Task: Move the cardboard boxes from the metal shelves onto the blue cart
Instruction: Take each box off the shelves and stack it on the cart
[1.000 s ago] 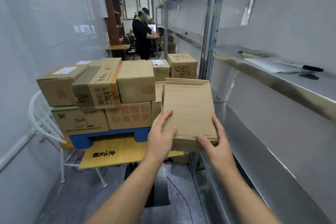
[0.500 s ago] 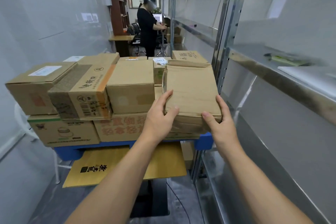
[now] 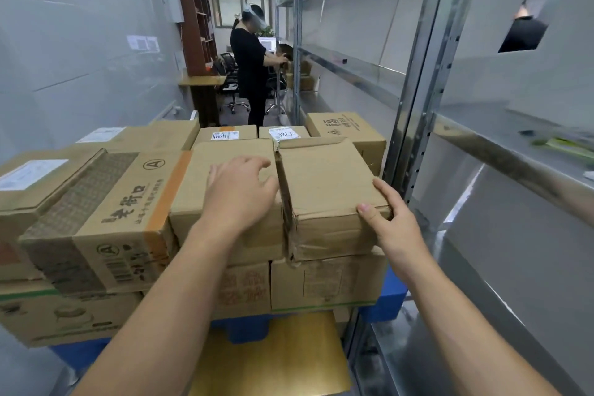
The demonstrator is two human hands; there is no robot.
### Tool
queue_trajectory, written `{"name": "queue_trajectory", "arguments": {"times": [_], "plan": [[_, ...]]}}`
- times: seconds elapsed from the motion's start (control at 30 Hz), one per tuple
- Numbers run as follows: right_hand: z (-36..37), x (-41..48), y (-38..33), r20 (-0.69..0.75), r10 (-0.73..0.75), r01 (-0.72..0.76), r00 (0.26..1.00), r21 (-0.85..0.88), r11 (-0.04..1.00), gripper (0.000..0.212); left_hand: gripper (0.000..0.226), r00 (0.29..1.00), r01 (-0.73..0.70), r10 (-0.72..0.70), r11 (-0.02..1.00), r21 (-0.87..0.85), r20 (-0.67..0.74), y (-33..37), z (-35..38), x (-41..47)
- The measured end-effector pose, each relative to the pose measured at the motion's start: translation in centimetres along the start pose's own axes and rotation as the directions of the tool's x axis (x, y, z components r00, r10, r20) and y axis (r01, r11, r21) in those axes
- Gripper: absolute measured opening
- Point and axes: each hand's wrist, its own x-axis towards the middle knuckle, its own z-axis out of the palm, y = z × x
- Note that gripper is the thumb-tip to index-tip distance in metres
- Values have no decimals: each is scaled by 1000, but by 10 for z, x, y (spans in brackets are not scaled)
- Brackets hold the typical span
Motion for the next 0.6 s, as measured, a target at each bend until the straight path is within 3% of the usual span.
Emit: {"name": "queue_trajectory", "arguments": {"times": [0.13,0.6], "plan": [[6,16,-1,-6,29,-29,1000,-9,1000,63,44,994,41,-49,995,87,99,-3,9,7],[6,33,-4,115,70,-58,991,-107,993,62,45,992,60,-77,985,161,96,0,15,6]]}}
